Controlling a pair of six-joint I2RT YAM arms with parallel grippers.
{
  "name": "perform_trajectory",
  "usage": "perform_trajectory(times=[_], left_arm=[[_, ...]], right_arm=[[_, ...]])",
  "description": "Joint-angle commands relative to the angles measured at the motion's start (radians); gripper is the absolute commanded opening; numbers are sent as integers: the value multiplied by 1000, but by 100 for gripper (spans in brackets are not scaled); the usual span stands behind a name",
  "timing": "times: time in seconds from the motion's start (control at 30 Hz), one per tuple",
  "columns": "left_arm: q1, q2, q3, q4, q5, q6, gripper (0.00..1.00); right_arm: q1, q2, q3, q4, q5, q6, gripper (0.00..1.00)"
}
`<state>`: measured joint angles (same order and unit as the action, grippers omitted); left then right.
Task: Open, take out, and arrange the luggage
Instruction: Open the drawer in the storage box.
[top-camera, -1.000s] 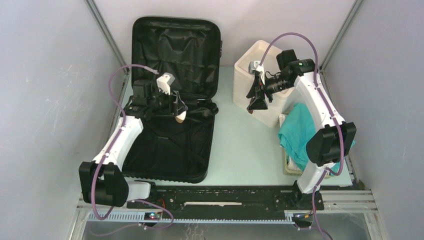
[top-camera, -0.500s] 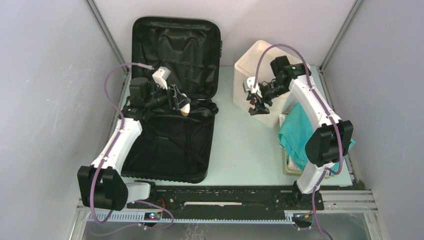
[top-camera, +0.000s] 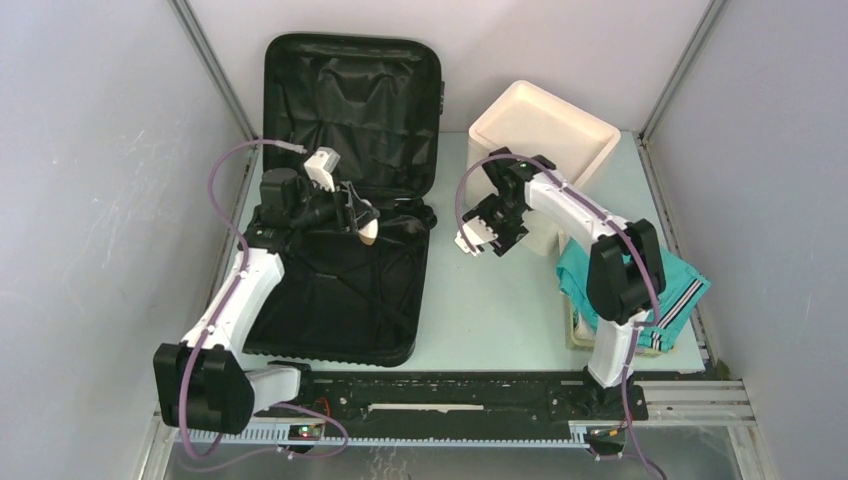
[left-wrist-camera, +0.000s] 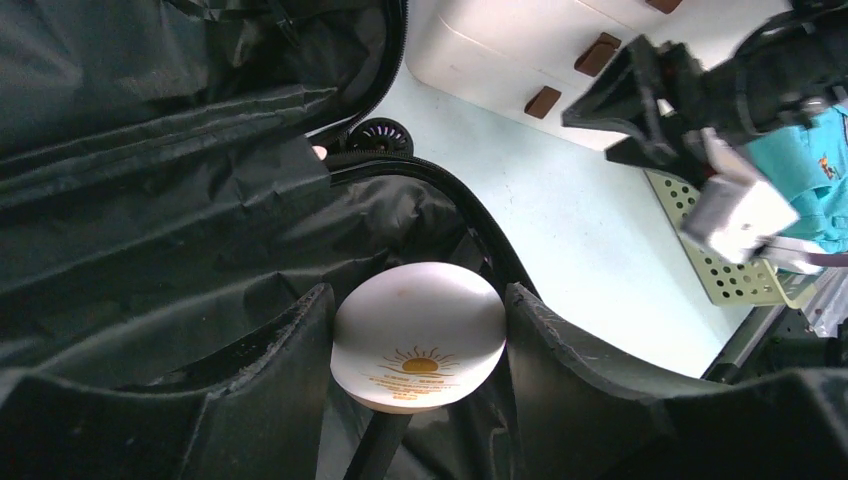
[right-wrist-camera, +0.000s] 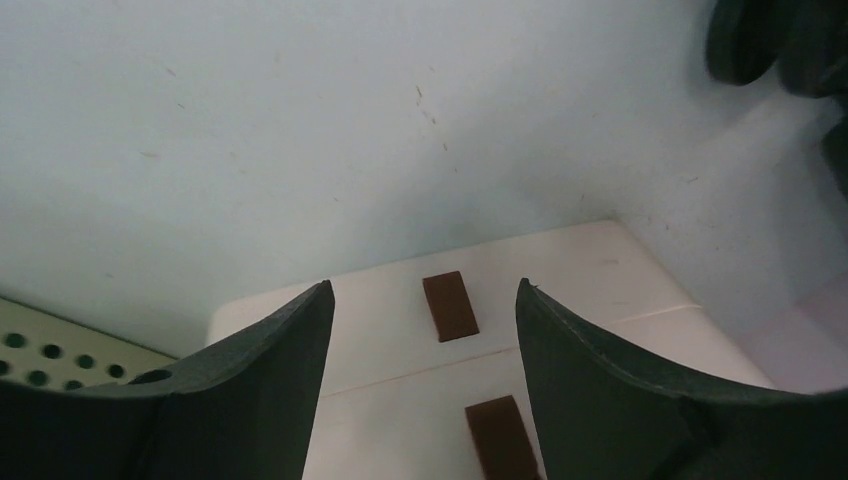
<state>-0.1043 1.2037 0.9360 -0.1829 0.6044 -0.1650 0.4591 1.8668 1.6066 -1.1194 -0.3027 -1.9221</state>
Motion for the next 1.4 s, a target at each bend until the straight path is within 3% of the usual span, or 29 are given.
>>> perform_trajectory(times=[0.0, 0.2, 0.47, 1.0, 1.37], left_arm=[[4, -72, -36, 27, -11, 25, 29], [4, -115, -72, 27, -20, 37, 29], [5, -144, -97, 21, -22, 45, 29], [3, -138, -95, 50, -12, 37, 30], [4, -130, -85, 56, 0, 35, 30]], right_arm=[[29, 67, -1, 132, 213, -41, 75], [40, 164, -5, 255, 377, -20, 71], [36, 242, 17, 292, 487, -28, 62], [31, 235, 41, 223, 531, 11, 1], [91, 139, 33, 109, 390, 75, 0]])
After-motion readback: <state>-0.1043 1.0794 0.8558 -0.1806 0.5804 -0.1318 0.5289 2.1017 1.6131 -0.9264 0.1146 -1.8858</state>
